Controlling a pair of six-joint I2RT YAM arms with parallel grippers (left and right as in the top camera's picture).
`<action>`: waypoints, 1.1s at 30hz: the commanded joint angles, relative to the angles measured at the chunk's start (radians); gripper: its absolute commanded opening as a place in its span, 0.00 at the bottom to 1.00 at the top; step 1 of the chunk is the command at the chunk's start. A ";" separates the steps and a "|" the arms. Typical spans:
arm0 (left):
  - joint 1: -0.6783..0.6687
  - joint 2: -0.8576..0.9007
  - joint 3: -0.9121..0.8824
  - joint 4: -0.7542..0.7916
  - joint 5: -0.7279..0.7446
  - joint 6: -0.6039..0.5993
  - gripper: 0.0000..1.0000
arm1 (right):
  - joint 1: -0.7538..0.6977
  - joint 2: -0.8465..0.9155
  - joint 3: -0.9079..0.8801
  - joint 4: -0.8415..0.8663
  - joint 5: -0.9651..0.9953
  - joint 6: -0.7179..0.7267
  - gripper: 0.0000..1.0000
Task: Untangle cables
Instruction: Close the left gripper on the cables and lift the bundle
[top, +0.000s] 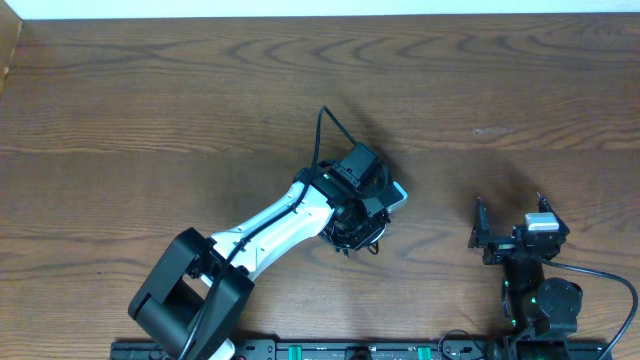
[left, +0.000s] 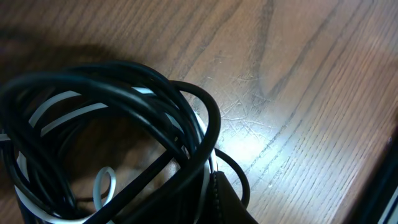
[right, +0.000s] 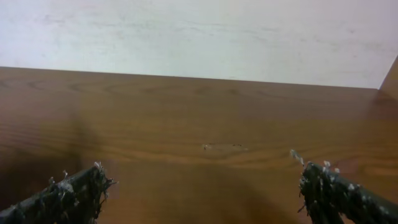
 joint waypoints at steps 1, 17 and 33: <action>-0.001 -0.079 0.021 -0.001 -0.002 -0.032 0.08 | 0.012 0.000 -0.001 -0.005 0.011 -0.008 0.99; -0.001 -0.518 0.021 0.152 -0.001 -0.045 0.08 | 0.012 0.000 -0.001 -0.005 0.011 -0.008 0.99; -0.001 -0.713 0.021 0.168 0.232 -0.065 0.08 | 0.012 0.000 -0.001 0.000 0.008 -0.008 0.99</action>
